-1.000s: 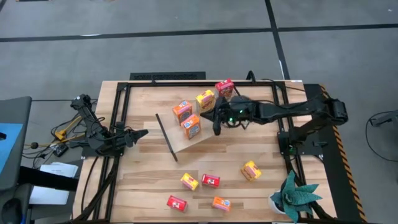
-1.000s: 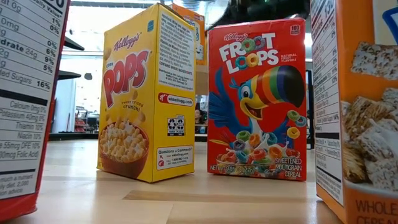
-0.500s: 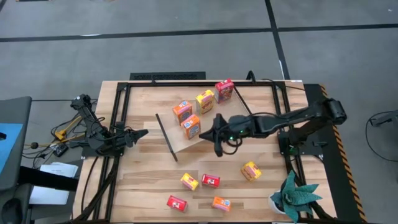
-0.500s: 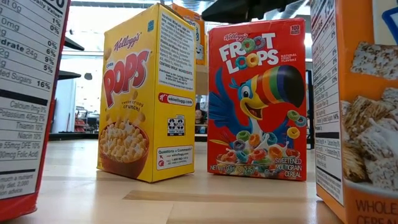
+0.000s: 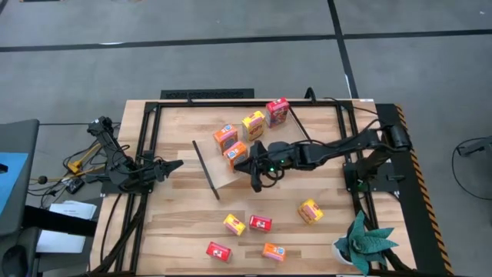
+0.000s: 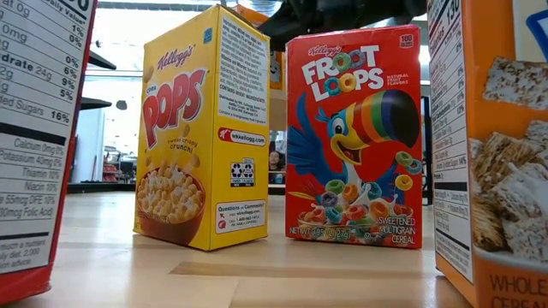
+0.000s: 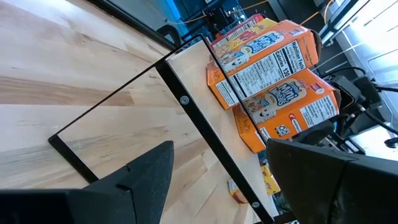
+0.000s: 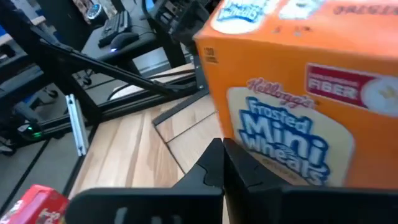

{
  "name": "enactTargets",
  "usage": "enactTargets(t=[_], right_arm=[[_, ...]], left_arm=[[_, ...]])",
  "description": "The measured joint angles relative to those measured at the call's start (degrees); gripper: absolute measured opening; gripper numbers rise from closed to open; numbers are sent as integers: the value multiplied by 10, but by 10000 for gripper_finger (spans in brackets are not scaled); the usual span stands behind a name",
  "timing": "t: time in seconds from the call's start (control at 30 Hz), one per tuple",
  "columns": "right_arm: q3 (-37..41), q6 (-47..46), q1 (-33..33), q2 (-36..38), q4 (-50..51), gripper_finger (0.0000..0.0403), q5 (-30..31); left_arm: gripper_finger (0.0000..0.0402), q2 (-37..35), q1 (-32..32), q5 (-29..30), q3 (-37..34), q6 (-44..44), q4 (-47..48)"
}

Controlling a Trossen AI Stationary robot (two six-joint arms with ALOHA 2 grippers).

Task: Stack cereal on shelf
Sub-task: Put the top orange cereal box on the shelf aligned with the other orange cereal box

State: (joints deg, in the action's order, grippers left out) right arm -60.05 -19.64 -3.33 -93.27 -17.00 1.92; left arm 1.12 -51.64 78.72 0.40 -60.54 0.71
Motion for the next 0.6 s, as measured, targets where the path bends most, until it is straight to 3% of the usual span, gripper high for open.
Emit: enactTargets(t=[0.23, 0.6], right_arm=[[-10, -2, 15, -6, 8, 35, -8], [-12, 5, 14, 25, 43, 14, -52]], left_arm=[[249, 0, 0, -3, 0, -1, 0], [249, 0, 0, -3, 0, 5, 0]])
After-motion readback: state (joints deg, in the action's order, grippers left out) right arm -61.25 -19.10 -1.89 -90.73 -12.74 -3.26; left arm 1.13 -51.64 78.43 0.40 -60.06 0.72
